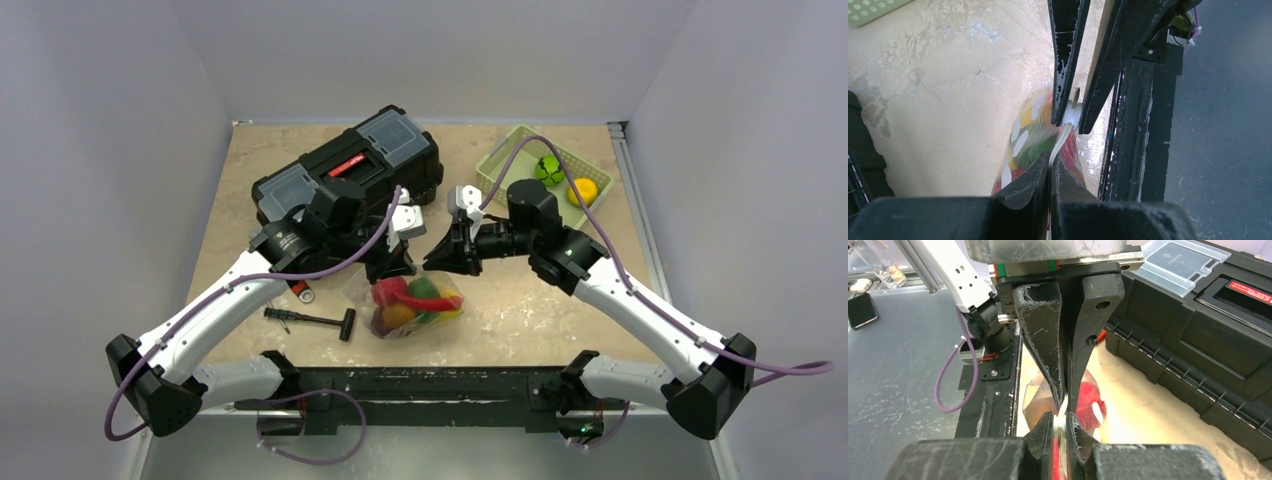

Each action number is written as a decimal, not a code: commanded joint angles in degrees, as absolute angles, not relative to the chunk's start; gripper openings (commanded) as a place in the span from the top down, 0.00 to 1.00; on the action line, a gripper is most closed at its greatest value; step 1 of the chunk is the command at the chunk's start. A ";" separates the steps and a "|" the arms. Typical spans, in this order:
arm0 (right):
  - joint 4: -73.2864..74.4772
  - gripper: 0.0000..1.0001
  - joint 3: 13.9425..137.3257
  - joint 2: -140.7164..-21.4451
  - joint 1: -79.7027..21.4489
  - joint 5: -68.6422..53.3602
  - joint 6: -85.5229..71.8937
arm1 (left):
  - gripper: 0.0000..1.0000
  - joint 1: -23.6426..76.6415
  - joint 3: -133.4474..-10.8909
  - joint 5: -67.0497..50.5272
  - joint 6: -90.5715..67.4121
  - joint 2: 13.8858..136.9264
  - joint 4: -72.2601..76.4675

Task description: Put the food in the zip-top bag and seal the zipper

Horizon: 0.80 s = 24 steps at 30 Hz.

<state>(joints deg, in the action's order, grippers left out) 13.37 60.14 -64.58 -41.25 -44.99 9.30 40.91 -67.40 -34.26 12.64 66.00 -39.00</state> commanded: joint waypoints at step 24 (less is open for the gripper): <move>1.73 1.00 59.52 -69.57 -44.97 -42.61 3.60 | 1.00 40.70 -68.39 -38.65 13.27 62.42 -35.05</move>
<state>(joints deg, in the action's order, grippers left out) 9.34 60.55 -68.18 -44.03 -45.58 6.68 40.10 -67.40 -33.67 13.04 64.71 -41.69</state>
